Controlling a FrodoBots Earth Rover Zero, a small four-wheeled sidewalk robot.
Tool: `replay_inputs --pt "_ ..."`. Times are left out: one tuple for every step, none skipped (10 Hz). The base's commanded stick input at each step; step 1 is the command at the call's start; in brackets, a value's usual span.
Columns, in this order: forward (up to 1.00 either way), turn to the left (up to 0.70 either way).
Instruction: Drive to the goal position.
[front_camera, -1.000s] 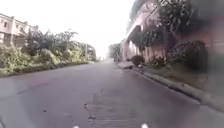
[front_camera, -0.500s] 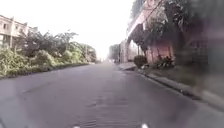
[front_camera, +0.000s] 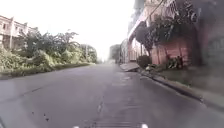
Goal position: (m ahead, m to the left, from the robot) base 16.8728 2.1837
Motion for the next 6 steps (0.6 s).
replay_inputs --pt "1.0 0.0" --pt "1.0 0.0" --pt "1.0 0.0" --pt "1.0 0.0" --pt "1.0 0.0" --pt "1.0 -0.03"
